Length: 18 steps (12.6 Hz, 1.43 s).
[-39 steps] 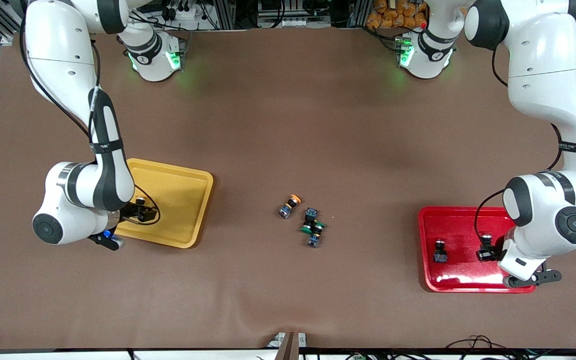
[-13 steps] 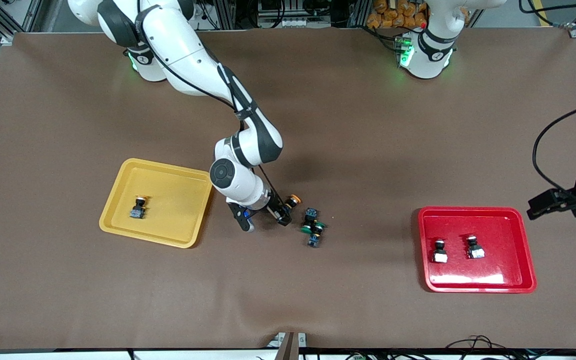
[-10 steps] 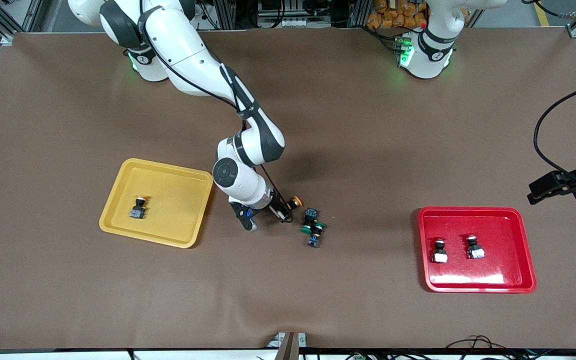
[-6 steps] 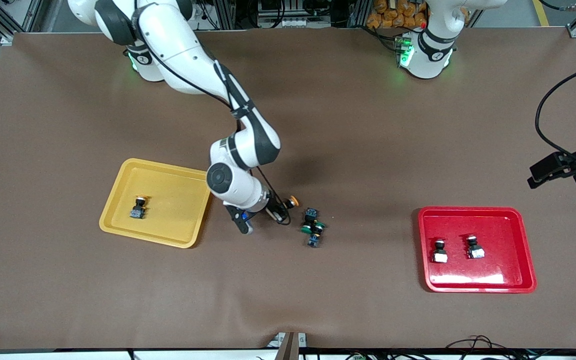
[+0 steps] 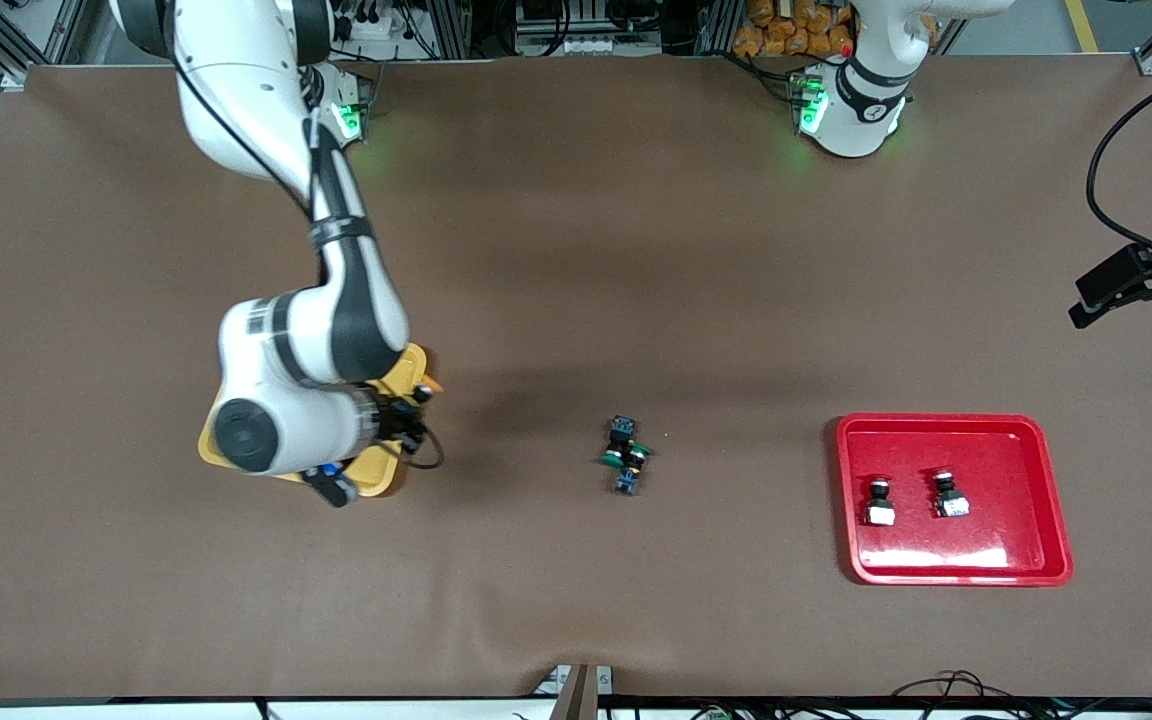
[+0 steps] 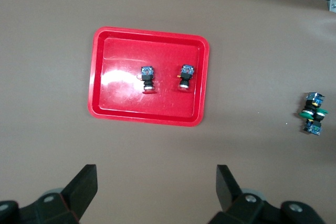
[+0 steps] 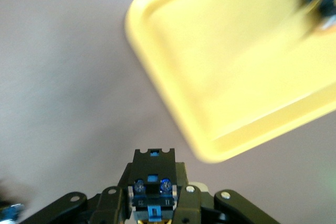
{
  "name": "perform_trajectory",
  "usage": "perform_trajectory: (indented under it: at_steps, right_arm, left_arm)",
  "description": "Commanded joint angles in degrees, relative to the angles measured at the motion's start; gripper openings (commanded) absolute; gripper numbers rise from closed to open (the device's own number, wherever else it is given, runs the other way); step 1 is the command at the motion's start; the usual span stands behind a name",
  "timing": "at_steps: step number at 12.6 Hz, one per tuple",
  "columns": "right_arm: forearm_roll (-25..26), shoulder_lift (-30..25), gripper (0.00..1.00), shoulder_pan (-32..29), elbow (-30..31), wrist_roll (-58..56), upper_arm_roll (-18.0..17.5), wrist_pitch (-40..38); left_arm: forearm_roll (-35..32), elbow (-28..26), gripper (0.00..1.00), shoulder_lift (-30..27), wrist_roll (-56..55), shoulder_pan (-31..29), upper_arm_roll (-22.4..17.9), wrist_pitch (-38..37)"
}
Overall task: Place red and yellow buttons in trays
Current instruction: 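Carry the orange button into the yellow tray and open the right gripper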
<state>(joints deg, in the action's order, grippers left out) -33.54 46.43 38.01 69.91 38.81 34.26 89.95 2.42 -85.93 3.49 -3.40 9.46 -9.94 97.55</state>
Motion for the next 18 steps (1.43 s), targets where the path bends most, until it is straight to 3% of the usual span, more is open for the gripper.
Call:
perform_trajectory:
  at_steps: [1, 2, 3, 5, 10, 13, 15, 18]
  right_arm:
    - [0.3, 0.9, 0.00, -1.0, 4.5, -11.9, 3.2, -0.2]
    - [0.1, 1.0, 0.00, -2.7, 6.1, -14.3, 3.1, 0.4]
    - [0.1, 1.3, 0.25, -3.3, 6.4, -15.2, 3.1, 0.7]
    - [0.1, 1.6, 1.00, -3.9, 6.8, -15.6, 3.1, 0.7]
    - [-2.3, 0.6, 1.00, -3.9, 4.6, -14.7, 2.1, -2.6]
    - [-4.5, 0.5, 1.00, -10.7, -7.6, -14.7, -3.3, -11.0]
    - [-3.3, 0.3, 1.00, -12.8, -13.7, -15.8, -4.5, -13.5]
    - [0.4, -0.9, 1.00, -17.1, -19.0, -36.4, -4.6, -18.1]
  left_arm:
    - [-1.5, -3.4, 1.00, -2.5, 0.0, -0.1, 1.2, 0.2]
    - [-1.5, -4.0, 1.00, -2.9, 0.0, -0.2, 1.2, 0.3]
    - [-1.5, -3.7, 1.00, -2.6, 0.0, -0.3, 1.2, 0.6]
    - [-1.7, -3.9, 1.00, -2.3, 0.1, -0.5, 1.2, 1.2]
    - [-2.5, -3.7, 1.00, -2.3, -0.1, -0.3, 1.2, 1.3]
    - [-2.4, -3.7, 1.00, -2.3, -0.9, 0.1, 1.2, 1.2]
    - [-2.4, -3.6, 1.00, -2.3, -0.9, 0.0, 1.2, 1.2]
    - [-2.4, -3.7, 1.00, -2.3, -0.9, -0.2, 1.3, 1.2]
